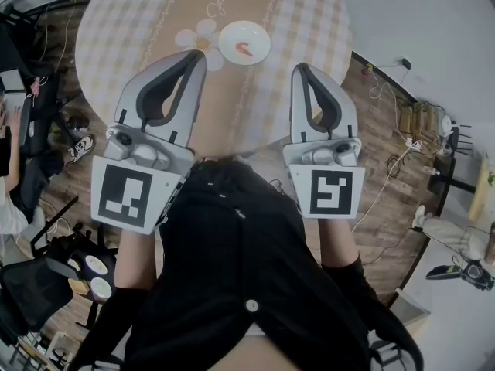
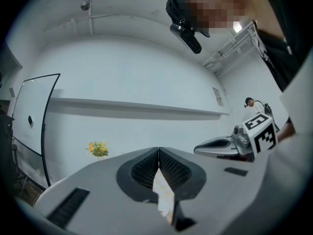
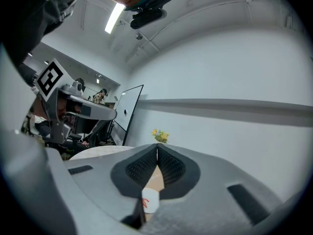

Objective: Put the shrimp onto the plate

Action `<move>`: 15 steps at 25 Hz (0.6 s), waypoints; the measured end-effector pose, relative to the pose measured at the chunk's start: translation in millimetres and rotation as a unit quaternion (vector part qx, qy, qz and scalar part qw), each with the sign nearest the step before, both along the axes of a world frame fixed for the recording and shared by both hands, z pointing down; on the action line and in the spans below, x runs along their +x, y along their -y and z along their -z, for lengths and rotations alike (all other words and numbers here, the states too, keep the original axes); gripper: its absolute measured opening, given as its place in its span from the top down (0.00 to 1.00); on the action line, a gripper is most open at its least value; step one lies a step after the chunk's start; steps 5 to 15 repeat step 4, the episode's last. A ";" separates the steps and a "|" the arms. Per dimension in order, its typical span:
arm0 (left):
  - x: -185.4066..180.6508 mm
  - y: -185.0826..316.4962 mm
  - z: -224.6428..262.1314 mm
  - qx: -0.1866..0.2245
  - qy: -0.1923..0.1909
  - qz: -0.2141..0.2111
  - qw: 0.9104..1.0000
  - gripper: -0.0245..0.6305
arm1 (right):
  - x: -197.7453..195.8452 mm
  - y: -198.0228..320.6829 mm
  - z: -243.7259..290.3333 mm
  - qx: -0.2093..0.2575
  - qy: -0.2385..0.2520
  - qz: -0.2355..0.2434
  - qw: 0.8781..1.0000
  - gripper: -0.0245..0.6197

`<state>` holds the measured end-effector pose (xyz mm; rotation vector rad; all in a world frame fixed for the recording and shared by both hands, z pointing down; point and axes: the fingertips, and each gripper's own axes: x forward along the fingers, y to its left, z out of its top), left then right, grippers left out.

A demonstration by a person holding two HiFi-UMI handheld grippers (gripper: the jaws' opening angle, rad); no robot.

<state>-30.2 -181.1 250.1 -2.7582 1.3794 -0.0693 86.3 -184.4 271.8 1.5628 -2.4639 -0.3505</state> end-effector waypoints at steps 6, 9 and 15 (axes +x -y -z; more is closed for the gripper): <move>-0.9 0.3 -0.1 -0.002 0.001 0.002 1.000 0.96 | -1.1 0.9 -1.1 -0.004 0.000 0.001 1.000 0.96; -0.9 0.3 -0.1 -0.002 0.001 0.002 1.000 0.96 | -1.1 0.9 -1.1 -0.004 0.000 0.001 1.000 0.96; -0.9 0.3 -0.1 -0.002 0.001 0.002 1.000 0.96 | -1.1 0.9 -1.1 -0.004 0.000 0.001 1.000 0.96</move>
